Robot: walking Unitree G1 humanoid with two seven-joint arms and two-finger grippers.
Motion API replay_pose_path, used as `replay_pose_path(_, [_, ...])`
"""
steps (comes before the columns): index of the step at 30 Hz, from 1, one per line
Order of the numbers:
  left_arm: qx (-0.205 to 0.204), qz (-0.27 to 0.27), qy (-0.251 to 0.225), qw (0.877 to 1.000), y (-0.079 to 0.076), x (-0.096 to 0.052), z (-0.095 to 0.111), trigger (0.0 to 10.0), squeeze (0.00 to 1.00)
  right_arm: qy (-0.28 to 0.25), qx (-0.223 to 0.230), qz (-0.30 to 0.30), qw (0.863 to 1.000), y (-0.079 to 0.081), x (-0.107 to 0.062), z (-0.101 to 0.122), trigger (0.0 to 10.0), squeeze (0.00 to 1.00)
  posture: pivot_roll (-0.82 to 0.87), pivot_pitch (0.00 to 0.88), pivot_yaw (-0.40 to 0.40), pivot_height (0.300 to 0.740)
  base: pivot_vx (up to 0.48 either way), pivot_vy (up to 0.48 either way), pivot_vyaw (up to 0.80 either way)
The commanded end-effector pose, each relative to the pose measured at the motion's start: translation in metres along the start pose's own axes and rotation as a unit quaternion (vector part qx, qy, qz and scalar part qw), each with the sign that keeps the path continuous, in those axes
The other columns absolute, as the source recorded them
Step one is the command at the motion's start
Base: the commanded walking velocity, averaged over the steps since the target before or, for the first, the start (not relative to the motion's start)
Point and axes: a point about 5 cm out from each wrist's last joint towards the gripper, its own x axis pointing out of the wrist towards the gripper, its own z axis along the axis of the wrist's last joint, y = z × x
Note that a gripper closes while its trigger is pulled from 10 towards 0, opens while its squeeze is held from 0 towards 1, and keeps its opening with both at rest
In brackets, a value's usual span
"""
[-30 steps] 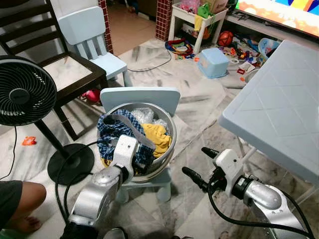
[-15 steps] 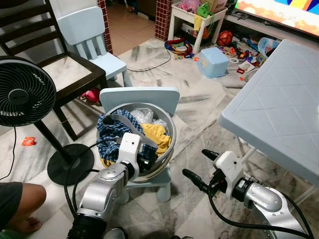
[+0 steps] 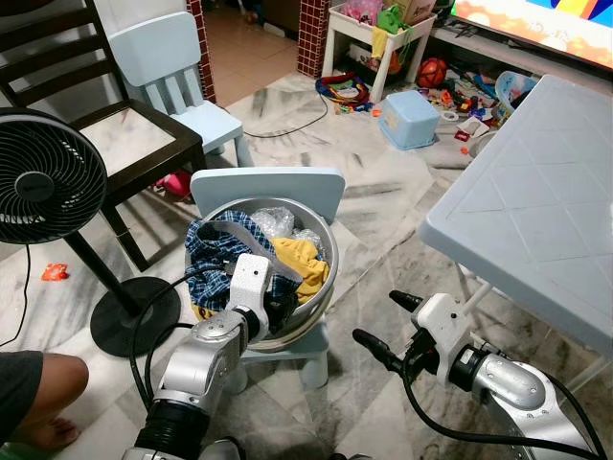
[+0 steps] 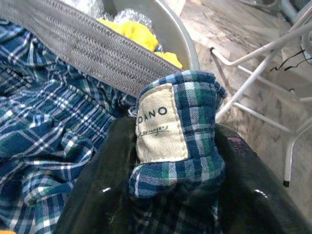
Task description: Hang hanger
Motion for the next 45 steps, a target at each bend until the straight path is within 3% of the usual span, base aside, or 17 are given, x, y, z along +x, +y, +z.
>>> replay_pose_path(1, [0.003, -0.002, -0.001, 1.000, -0.002, 0.002, 0.000, 0.0, 0.00, 0.001, -0.005, 0.005, 1.000, 0.001, -0.002, 0.002, 10.0, 0.00, 0.04, 0.135, -0.050, 0.740, 0.000, 0.000, 0.00])
replay_pose_path(12, [-0.028, 0.010, -0.008, 1.000, -0.004, -0.001, -0.003, 0.0, 0.00, -0.001, -0.011, 0.007, 1.000, -0.003, 0.002, 0.004, 10.0, 0.00, 0.05, 0.132, -0.060, 0.740, 0.000, 0.000, 0.00])
replay_pose_path(16, [-0.010, 0.030, -0.021, 0.999, -0.003, -0.002, -0.001, 0.0, 0.00, -0.002, -0.013, 0.008, 1.000, -0.003, 0.003, 0.004, 10.0, 0.00, 0.06, 0.132, -0.062, 0.740, 0.000, 0.000, 0.00])
replay_pose_path(19, [0.050, 0.097, -0.080, 0.991, 0.004, -0.009, 0.006, 0.0, 0.00, -0.001, -0.014, 0.008, 1.000, -0.004, 0.003, 0.004, 10.0, 0.00, 0.06, 0.128, -0.067, 0.740, 0.000, 0.000, 0.00])
replay_pose_path(20, [0.050, 0.097, -0.080, 0.991, 0.004, -0.009, 0.006, 0.0, 0.00, -0.001, -0.014, 0.008, 1.000, -0.004, 0.003, 0.004, 10.0, 0.00, 0.06, 0.128, -0.067, 0.740, 0.000, 0.000, 0.00])
replay_pose_path(21, [0.082, 0.110, -0.094, 0.986, 0.006, -0.012, 0.004, 0.0, 0.00, -0.001, -0.015, 0.009, 1.000, -0.004, 0.004, 0.003, 10.0, 0.00, 0.06, 0.127, -0.070, 0.740, 0.000, 0.000, 0.00])
replay_pose_path(22, [0.082, 0.110, -0.094, 0.986, 0.006, -0.012, 0.004, 0.0, 0.00, -0.001, -0.015, 0.009, 1.000, -0.004, 0.004, 0.003, 10.0, 0.00, 0.06, 0.127, -0.070, 0.740, 0.000, 0.000, 0.00])
replay_pose_path(23, [0.139, 0.109, -0.113, 0.978, 0.005, -0.015, 0.005, 0.0, 0.00, -0.001, -0.015, 0.010, 1.000, -0.004, 0.005, 0.003, 10.0, 0.00, 0.06, 0.126, -0.072, 0.740, 0.000, 0.000, 0.00])
replay_pose_path(24, [0.139, 0.109, -0.113, 0.978, 0.005, -0.015, 0.005, 0.0, 0.00, -0.001, -0.015, 0.010, 1.000, -0.004, 0.005, 0.003, 10.0, 0.00, 0.06, 0.126, -0.072, 0.740, 0.000, 0.000, 0.00])
replay_pose_path(25, [0.179, 0.101, -0.125, 0.971, 0.001, -0.018, 0.005, 0.0, 0.00, -0.001, -0.016, 0.010, 1.000, -0.004, 0.005, 0.004, 10.0, 0.00, 0.06, 0.123, -0.074, 0.740, 0.000, 0.000, 0.00])
replay_pose_path(31, [0.240, 0.057, -0.145, 0.958, -0.009, -0.025, 0.001, 0.0, 0.00, -0.001, -0.019, 0.010, 1.000, -0.008, 0.007, 0.004, 10.0, 0.00, 0.07, 0.113, -0.081, 0.740, 0.000, 0.000, 0.00])
replay_pose_path(33, [0.246, 0.047, -0.149, 0.957, -0.010, -0.027, 0.001, 0.0, 0.00, -0.003, -0.019, 0.007, 1.000, -0.009, 0.008, 0.005, 10.0, 0.00, 0.07, 0.109, -0.082, 0.740, 0.000, 0.000, 0.00])
replay_pose_path(37, [0.224, 0.038, -0.151, 0.962, -0.006, -0.041, 0.004, 0.0, 0.00, -0.017, 0.034, -0.056, 0.998, -0.020, 0.013, 0.009, 10.0, 0.00, 0.08, 0.095, -0.079, 0.740, 0.000, 0.000, 0.00])
replay_pose_path(38, [0.191, 0.065, -0.159, 0.966, 0.002, -0.050, 0.006, 0.0, 0.00, -0.027, 0.086, -0.100, 0.991, -0.028, 0.015, 0.010, 10.0, 0.00, 0.09, 0.085, -0.076, 0.740, 0.000, 0.000, 0.00])
replay_pose_path(41, [0.173, 0.104, -0.168, 0.965, 0.013, -0.064, 0.007, 0.0, 0.00, -0.049, 0.157, -0.146, 0.975, -0.035, 0.018, 0.011, 10.0, 0.00, 0.10, 0.065, -0.069, 0.740, 0.000, 0.000, 0.00])
replay_pose_path(42, [0.173, 0.104, -0.168, 0.965, 0.013, -0.064, 0.007, 0.0, 0.00, -0.049, 0.157, -0.146, 0.975, -0.035, 0.018, 0.011, 10.0, 0.00, 0.10, 0.065, -0.069, 0.740, 0.000, 0.000, 0.00])
replay_pose_path(45, [0.137, 0.155, -0.170, 0.964, 0.023, -0.076, -0.001, 0.0, 0.00, -0.084, 0.191, -0.205, 0.956, -0.039, 0.023, 0.012, 10.0, 0.00, 0.12, 0.003, -0.042, 0.740, 0.000, 0.000, 0.00])
